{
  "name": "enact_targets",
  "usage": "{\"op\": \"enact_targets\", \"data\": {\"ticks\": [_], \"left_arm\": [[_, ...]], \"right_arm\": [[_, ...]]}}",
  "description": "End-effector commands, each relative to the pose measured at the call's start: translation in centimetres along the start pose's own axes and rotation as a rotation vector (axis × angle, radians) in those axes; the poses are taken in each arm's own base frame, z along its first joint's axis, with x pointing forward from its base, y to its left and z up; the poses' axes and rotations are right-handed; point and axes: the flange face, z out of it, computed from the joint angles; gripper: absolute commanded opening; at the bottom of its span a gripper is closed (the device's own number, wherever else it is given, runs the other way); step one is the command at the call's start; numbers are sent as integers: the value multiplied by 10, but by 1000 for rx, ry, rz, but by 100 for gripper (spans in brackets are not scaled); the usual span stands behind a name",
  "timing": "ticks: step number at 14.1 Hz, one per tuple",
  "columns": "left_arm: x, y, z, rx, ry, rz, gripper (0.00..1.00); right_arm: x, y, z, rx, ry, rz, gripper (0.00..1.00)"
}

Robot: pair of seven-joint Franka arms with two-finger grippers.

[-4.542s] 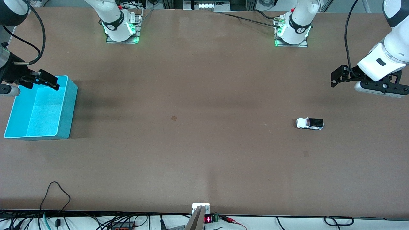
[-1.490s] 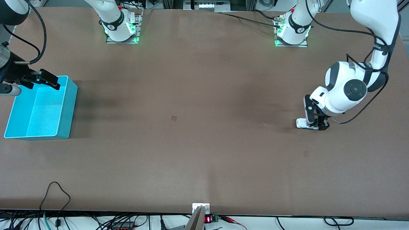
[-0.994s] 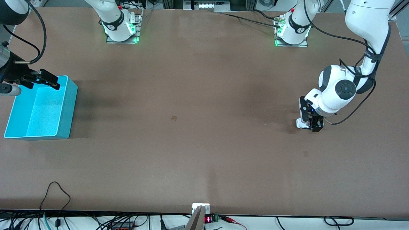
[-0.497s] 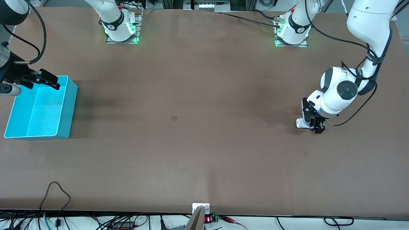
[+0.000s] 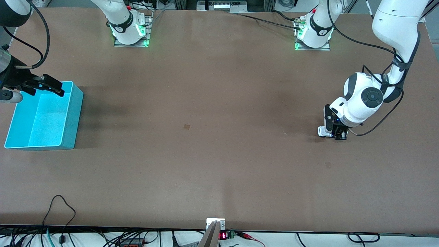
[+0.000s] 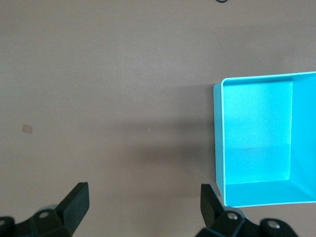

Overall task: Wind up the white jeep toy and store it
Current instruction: 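Lower the left gripper over the jeep and close on it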

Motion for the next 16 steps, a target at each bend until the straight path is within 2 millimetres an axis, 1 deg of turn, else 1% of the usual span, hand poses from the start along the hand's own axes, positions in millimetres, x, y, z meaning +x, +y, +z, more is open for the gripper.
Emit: {"op": "enact_targets", "data": {"ticks": [1,3,5,6,8,10,11,13,14,16], "left_arm": [[0,1,5,-9,-7,6,16],[-2,2,6,-11,-7,-7,15],[-14,4,9,-16,-7,-30,15],[-17,4,10,-17,-7,-33,15],[-23,6,17,-30,-5,-44,15],[-48,12,24,-43,-5,-78,15],[-58,15,29,-53,-4,-92,15],[-81,21,36,-63,-2,-79,15],[-94,20,36,-59,-3,-69,15],[-116,27,44,-70,2,-42,15]], "right_arm": [[-4,2,-5,9,-3,-12,100],[-5,2,-6,9,-1,-12,100],[-4,2,-5,9,-3,-12,100],[-4,2,-5,9,-3,-12,100],[-5,1,-6,9,-3,-14,100],[-5,1,-6,9,-3,-14,100],[-5,1,-6,9,-3,-14,100],[-5,1,-6,9,-4,-15,100],[-5,2,-7,9,-3,-14,100],[-5,1,-7,10,-3,-13,100]]}}
